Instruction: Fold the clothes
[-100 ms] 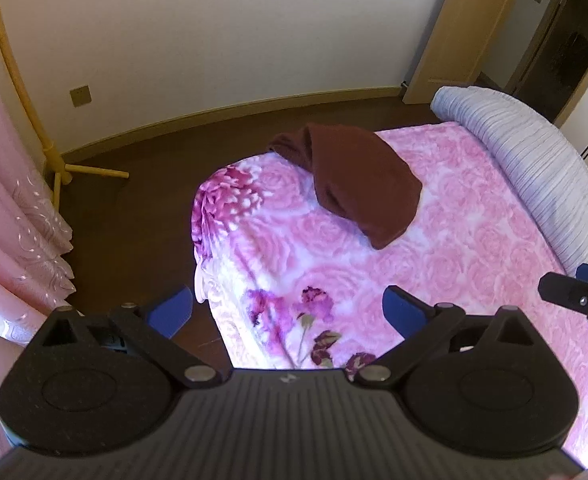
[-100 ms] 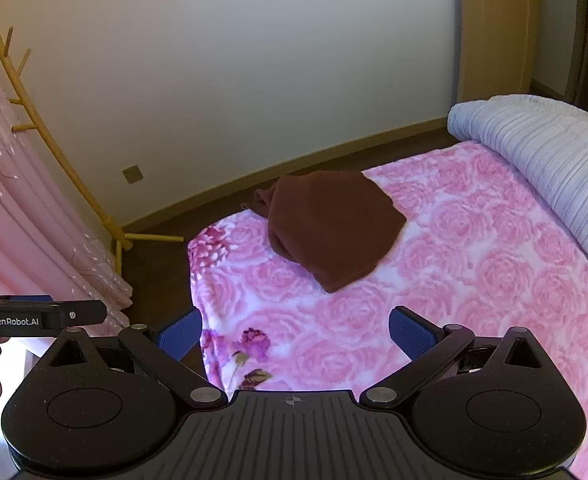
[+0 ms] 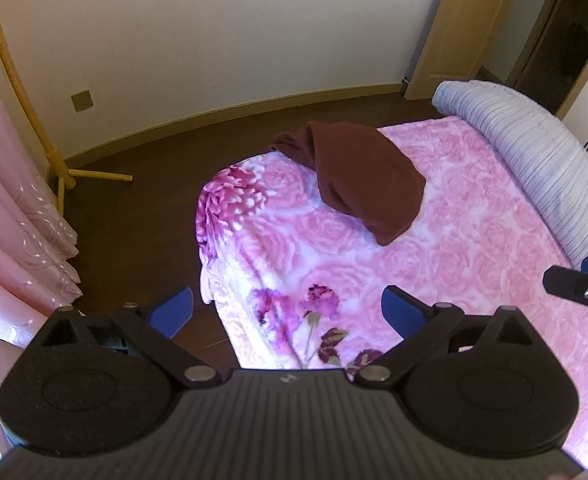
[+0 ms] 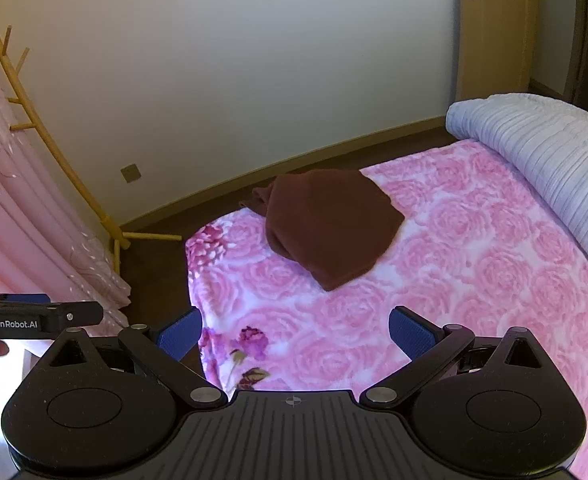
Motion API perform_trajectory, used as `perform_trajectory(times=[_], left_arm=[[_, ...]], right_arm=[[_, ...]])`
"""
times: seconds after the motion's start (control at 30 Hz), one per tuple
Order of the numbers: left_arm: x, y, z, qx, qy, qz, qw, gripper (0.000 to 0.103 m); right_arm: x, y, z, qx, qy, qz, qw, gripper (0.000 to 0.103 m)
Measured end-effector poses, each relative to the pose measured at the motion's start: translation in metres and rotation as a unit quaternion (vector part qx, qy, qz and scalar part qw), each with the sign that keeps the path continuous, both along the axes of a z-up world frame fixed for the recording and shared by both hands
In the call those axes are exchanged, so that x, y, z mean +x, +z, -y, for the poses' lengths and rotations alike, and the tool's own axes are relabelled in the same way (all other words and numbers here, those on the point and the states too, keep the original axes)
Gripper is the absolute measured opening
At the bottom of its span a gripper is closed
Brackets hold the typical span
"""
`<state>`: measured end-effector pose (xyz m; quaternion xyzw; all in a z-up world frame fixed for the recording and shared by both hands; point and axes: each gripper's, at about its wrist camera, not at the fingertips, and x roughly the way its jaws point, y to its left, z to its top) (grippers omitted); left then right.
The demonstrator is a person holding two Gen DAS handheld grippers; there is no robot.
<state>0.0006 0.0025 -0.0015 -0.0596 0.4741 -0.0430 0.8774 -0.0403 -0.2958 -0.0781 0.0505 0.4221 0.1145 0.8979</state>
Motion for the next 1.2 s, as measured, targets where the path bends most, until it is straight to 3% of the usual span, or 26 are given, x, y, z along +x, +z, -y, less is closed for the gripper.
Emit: perform_trajectory(times=[0.13,1.2], left_arm=[[-0.001,-0.006,0.000,0.017,-0.002,-0.007,0.9998,0.099],[-0.005,-0.011,0.005,0.011,-0.004,-0.019,0.9998,0.099]], right_arm=[[0.000,-0.002,0.001,0.000,0.000,-0.002,1.000,0.102],[0.003,-0.023,-0.010,-0.039,0.009,-0.033,0.999,0.102]])
